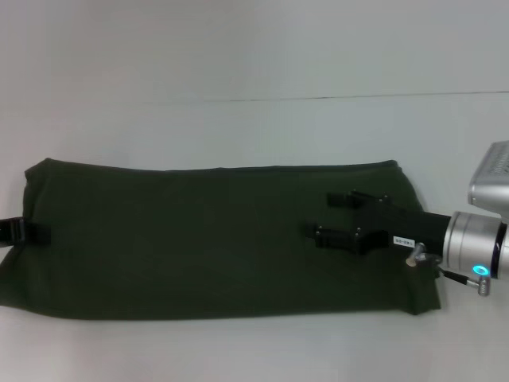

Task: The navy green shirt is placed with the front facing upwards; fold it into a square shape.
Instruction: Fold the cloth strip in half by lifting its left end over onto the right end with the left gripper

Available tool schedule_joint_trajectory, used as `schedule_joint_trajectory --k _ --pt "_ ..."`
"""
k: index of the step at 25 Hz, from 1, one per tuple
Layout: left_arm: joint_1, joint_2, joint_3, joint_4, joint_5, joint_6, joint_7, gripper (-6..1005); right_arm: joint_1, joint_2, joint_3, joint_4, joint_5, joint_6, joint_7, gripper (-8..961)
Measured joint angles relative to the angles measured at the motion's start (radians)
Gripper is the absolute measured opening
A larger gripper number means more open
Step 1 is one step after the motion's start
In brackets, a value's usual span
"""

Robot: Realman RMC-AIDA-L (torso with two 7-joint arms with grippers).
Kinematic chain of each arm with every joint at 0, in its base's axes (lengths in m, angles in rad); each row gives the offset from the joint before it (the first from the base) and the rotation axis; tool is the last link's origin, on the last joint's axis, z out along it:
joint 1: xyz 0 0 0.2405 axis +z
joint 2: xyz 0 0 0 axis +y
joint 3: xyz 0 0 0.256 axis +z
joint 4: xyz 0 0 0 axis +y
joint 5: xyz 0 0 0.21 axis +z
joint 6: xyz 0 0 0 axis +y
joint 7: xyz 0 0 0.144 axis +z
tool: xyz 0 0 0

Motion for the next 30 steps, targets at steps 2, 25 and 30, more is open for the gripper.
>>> schedule_joint_trajectory --k 2,25,30 --pt "0.002 0.0 0.0 0.017 0.007 0.001 0.0 71 0.013 0.0 0.0 0.01 0.0 0.0 -0.006 868" --pt "0.003 -0.02 -0.004 0.117 -0.268 0.23 0.001 69 0.167 0.009 -0.082 0.193 -0.003 0.155 -0.139 868" --pt "0.0 -0.029 0.0 0.116 -0.334 0.273 0.007 70 0.198 0.011 -0.076 0.24 -0.003 0.201 -0.175 868"
